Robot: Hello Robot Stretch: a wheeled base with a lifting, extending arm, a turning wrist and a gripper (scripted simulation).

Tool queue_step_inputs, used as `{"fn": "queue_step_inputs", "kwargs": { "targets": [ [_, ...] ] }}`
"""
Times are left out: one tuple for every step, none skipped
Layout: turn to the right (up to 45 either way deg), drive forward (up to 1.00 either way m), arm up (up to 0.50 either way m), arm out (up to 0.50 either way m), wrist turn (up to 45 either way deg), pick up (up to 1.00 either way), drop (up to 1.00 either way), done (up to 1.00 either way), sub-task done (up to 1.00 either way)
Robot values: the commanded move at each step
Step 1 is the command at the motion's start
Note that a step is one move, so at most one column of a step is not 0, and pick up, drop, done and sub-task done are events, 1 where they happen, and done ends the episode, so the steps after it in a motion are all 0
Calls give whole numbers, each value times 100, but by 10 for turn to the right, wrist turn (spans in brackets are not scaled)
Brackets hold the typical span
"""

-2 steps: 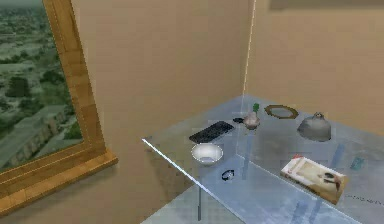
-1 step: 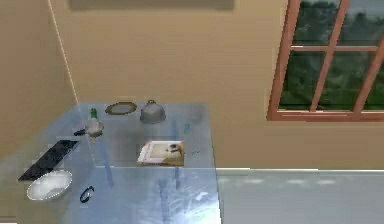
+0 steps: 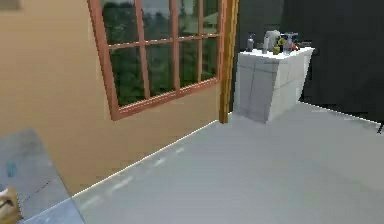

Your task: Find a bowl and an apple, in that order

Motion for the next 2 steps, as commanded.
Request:
{"fn": "queue_step_inputs", "kwargs": {
  "targets": [
    [420, 0, 0, 0, 0, 0, 0, 0, 0],
    [0, 40, 0, 0, 0, 0, 0, 0, 0]
  ]
}}
